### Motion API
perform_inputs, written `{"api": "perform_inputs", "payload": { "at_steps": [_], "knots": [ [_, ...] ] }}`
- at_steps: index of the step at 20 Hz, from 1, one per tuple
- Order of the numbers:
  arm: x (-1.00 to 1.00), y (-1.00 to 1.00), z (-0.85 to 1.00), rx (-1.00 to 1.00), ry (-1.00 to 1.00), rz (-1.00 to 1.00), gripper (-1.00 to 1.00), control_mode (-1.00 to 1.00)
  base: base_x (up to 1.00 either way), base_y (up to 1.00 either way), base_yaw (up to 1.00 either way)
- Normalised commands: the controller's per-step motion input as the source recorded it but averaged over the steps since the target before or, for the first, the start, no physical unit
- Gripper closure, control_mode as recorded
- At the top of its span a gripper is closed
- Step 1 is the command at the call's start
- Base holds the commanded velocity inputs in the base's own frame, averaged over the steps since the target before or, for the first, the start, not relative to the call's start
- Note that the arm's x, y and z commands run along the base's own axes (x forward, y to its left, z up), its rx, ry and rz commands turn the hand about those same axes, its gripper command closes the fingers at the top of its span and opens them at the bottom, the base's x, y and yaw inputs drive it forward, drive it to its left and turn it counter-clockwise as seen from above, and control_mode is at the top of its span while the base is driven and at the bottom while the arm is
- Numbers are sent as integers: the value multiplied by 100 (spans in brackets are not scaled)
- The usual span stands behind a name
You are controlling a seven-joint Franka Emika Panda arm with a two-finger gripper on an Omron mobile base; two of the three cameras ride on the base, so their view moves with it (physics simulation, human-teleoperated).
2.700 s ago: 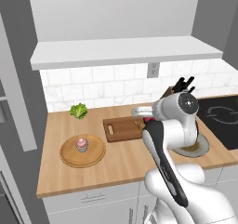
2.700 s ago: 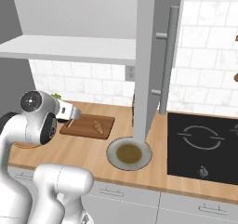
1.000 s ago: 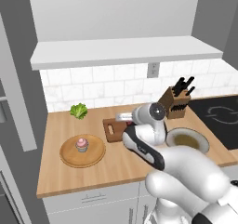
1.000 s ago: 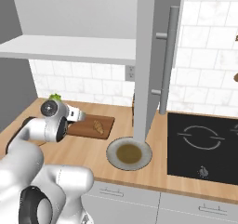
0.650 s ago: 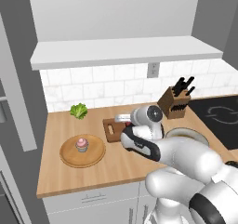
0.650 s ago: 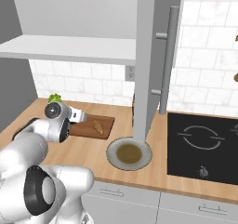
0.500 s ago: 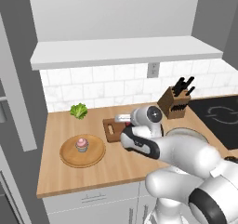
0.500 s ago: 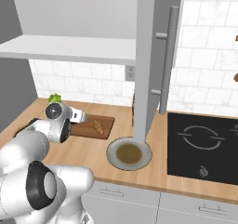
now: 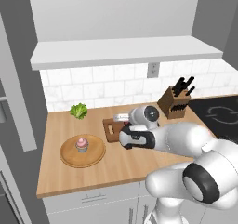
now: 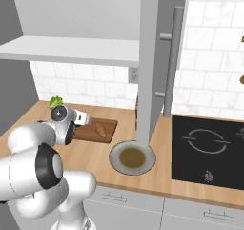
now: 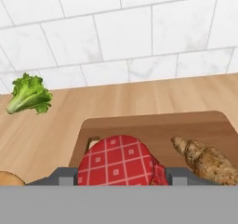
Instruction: From the different types of pastries on the counter, select a croissant and place it on the cutting board. Then retrieve a jar of jam from the cabinet and place it alongside the croissant on the cutting board.
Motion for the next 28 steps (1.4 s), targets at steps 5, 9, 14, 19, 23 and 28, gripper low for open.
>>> {"api": "perform_inputs", "payload": {
  "at_steps": [5, 9, 14, 19, 23, 28],
  "knots": [
    [15, 0, -38, 0, 1, 0, 100, -100, 0, 0, 0],
    [13, 0, -10, 0, 0, 0, 100, -100, 0, 0, 0],
    [12, 0, -9, 0, 0, 0, 100, -100, 0, 0, 0],
    [7, 0, -2, 0, 0, 0, 100, -100, 0, 0, 0],
    [12, 0, -1, 0, 0, 0, 100, -100, 0, 0, 0],
    [0, 0, 0, 0, 0, 0, 100, -100, 0, 0, 0]
  ]
}}
